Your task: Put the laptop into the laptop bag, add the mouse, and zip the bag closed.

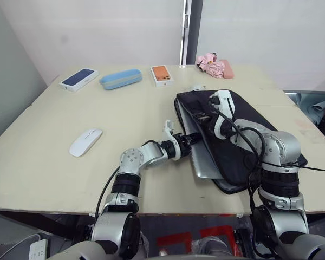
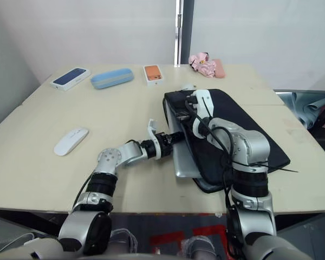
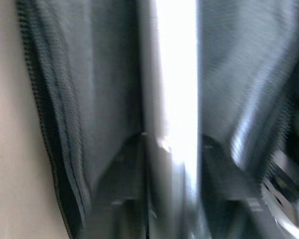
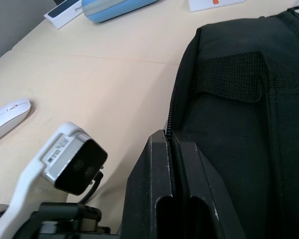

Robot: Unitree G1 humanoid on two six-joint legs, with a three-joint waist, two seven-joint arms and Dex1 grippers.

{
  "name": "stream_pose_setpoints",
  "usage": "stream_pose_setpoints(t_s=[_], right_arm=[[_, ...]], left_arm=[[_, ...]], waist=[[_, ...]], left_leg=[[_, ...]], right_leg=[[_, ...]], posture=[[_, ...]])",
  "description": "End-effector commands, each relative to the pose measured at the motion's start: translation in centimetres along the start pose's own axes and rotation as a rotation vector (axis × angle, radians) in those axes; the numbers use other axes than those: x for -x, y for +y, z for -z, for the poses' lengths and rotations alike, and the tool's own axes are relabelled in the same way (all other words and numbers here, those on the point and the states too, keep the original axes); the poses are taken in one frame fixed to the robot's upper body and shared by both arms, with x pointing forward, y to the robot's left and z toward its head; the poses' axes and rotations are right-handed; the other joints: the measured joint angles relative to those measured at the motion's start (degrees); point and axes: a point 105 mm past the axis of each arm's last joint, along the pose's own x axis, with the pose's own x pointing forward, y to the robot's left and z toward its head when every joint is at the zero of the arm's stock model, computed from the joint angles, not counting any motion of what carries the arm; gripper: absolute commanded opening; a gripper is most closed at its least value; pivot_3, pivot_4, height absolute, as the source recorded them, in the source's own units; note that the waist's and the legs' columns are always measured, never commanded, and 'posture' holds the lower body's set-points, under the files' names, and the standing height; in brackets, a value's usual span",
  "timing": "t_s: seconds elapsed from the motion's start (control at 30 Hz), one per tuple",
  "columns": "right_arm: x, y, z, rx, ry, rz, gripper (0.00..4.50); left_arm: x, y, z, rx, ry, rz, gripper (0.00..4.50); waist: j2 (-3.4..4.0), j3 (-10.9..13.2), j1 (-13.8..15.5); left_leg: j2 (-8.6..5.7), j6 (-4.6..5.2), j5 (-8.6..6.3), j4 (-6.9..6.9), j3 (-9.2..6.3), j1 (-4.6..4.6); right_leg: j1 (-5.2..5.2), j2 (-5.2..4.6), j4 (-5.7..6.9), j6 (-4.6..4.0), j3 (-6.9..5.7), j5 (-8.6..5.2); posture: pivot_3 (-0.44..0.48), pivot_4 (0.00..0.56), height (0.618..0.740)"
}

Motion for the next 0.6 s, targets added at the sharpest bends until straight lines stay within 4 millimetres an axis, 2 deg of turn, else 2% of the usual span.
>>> stream_pose_setpoints(t_s=[0.03,0.07,0.23,0.47,0.6], right_arm=[[0.4,0.9,-1.8,0.039,-0.062,-0.034,0.0],[0.4,0.9,-1.8,0.041,-0.062,-0.034,0.0],[0.5,0.9,-1.8,0.055,-0.053,-0.046,0.0],[0.6,1.1,-1.7,0.054,-0.044,-0.069,0.0],[0.7,1.0,-1.8,0.056,-0.042,-0.072,0.0]], left_arm=[[0.7,-2.2,0.1,-0.106,0.034,0.083,3.1],[1.1,-2.2,0.2,-0.118,0.045,0.088,3.43],[3.0,-2.1,1.0,-0.159,0.119,0.085,3.43],[3.7,-2.1,1.4,-0.155,0.118,0.091,3.43],[3.8,-1.7,1.3,-0.156,0.108,0.072,2.32]], waist=[[0.01,0.0,-0.04],[0.01,0.0,-0.09],[0.01,-0.01,-0.12],[0.02,-0.01,0.02],[0.02,-0.01,0.01]], left_leg=[[0.0,0.0,0.0,0.0,0.0,0.0],[0.0,0.0,0.0,0.0,0.0,0.01],[0.0,0.0,0.0,0.0,-0.01,0.01],[-0.01,0.0,0.0,0.02,0.0,0.01],[-0.01,0.0,0.0,0.01,0.0,0.01]], right_leg=[[0.0,0.0,0.0,0.0,0.01,0.0],[0.0,0.0,0.01,0.0,0.0,0.0],[0.0,0.0,0.01,0.0,0.0,0.0],[0.0,-0.02,0.02,0.0,0.0,0.0],[0.0,-0.01,0.02,0.0,0.0,0.0]], posture=[[0.0,0.15,0.74],[0.0,0.15,0.74],[0.0,0.15,0.74],[0.0,0.15,0.74],[0.0,0.15,0.74]])
